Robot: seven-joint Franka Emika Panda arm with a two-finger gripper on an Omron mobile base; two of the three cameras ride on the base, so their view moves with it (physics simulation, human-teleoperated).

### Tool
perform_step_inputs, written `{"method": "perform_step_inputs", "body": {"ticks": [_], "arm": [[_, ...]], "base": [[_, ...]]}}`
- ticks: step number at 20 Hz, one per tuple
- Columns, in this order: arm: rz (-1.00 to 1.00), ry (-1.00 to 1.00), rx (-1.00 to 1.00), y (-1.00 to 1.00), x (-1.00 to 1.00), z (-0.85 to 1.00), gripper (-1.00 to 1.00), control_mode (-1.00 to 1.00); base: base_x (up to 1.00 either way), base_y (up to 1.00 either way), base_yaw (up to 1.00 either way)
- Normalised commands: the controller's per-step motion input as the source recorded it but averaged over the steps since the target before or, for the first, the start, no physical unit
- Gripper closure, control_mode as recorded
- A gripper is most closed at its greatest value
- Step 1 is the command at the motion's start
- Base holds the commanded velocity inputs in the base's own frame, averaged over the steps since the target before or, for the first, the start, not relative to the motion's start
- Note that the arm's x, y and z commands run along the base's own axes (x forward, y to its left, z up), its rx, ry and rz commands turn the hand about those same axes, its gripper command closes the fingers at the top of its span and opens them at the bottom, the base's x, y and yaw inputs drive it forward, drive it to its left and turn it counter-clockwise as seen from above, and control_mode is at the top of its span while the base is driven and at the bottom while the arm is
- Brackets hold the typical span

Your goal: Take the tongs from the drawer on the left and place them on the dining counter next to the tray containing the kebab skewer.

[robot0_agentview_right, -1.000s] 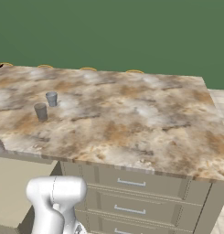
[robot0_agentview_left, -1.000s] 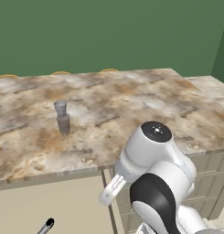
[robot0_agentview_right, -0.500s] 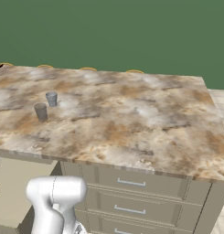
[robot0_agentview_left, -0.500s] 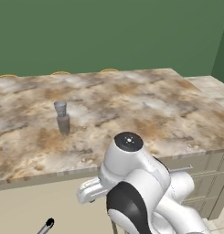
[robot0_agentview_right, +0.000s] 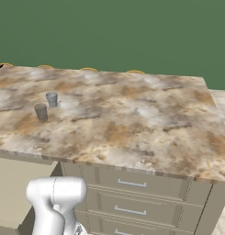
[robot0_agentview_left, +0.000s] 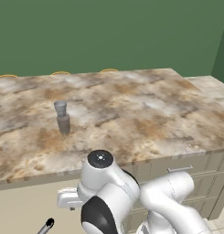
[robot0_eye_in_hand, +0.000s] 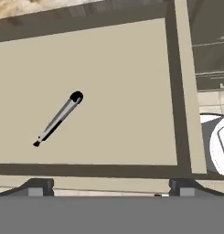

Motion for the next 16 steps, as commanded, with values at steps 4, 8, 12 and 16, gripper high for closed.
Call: {"method": "perform_step_inputs", "body": {"ticks": [4, 8, 12, 16], "arm": [[-0.16, 0.08, 0.15, 0.34, 0.22, -0.71, -1.0, -1.0], [-0.14, 0.1, 0.07, 0.5, 0.32, -0.64, -1.0, -1.0], [-0.09, 0.07, 0.01, 0.54, 0.3, -0.45, -1.0, -1.0], [0.0, 0.0, -0.06, 0.04, 0.01, -0.03, -1.0, -1.0]], "base": [[0.0, 0.0, 0.0], [0.0, 0.0, 0.0], [0.0, 0.0, 0.0], [0.0, 0.0, 0.0]]}}
